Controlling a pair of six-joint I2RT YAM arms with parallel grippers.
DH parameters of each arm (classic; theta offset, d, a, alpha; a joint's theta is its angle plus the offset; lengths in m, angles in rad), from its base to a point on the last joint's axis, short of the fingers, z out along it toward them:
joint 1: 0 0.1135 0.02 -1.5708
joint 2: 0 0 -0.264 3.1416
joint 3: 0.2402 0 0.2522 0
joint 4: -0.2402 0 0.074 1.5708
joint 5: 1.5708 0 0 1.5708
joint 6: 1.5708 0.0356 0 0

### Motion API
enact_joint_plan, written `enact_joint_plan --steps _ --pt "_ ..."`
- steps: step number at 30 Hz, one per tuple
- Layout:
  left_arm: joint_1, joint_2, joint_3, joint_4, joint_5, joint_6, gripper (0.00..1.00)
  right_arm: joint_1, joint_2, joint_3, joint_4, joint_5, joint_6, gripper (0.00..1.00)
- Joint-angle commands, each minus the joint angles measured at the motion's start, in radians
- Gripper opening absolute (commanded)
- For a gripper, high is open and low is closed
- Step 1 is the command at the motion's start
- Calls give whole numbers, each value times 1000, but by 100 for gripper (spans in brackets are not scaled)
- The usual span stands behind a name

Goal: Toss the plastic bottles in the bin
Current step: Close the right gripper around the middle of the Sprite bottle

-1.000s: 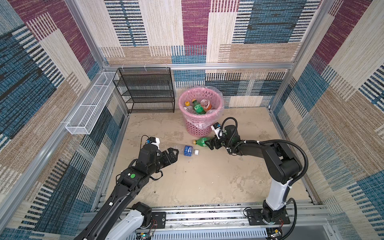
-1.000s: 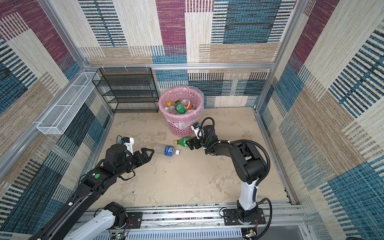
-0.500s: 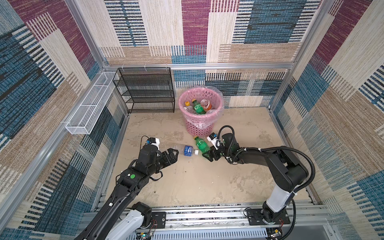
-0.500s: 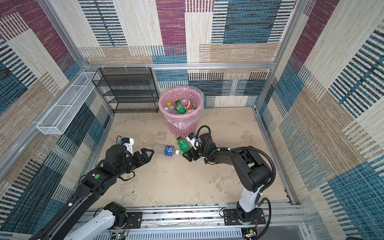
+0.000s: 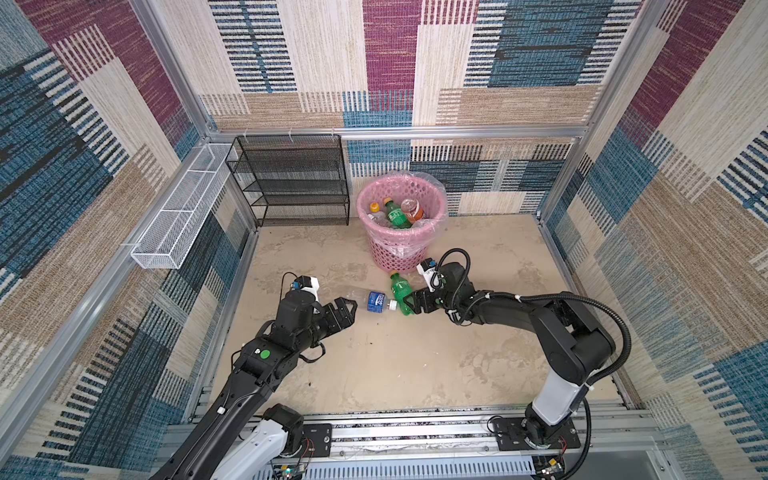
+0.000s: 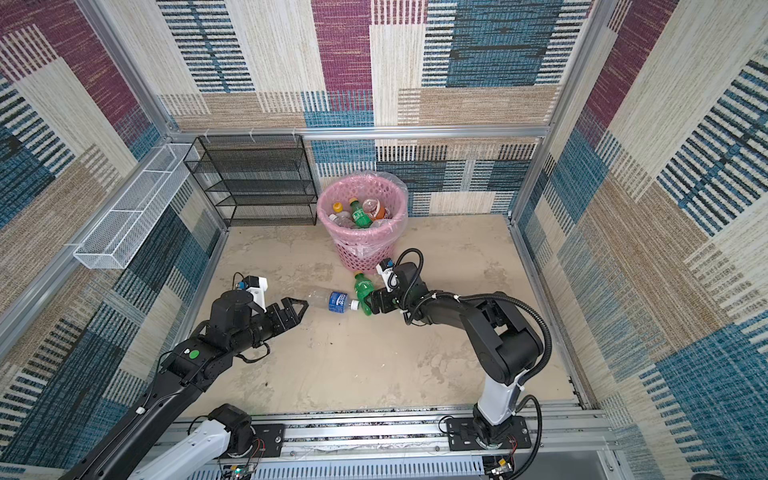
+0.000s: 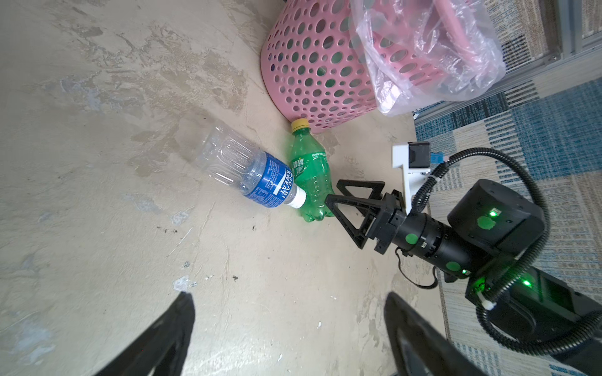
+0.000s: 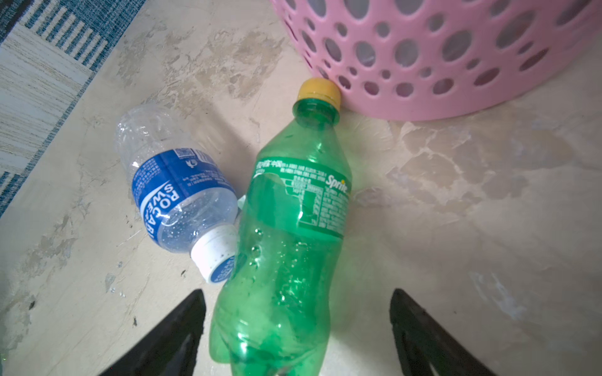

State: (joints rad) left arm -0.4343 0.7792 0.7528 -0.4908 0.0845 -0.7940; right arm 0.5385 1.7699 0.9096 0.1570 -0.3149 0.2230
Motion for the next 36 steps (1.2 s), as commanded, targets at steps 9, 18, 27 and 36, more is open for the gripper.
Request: enact_joint_plan --steps 9,18,27,36 --pt "1 3 -7 0 -7 -7 92 25 74 62 -27 25 147 83" --pt "1 -8 -7 -12 -18 -1 92 31 91 61 -28 25 174 73" --pt "1 -1 -9 -8 -16 -1 92 31 27 -2 -27 34 165 59" --pt "1 15 -10 8 -11 -4 92 31 -148 -176 -2 60 204 57"
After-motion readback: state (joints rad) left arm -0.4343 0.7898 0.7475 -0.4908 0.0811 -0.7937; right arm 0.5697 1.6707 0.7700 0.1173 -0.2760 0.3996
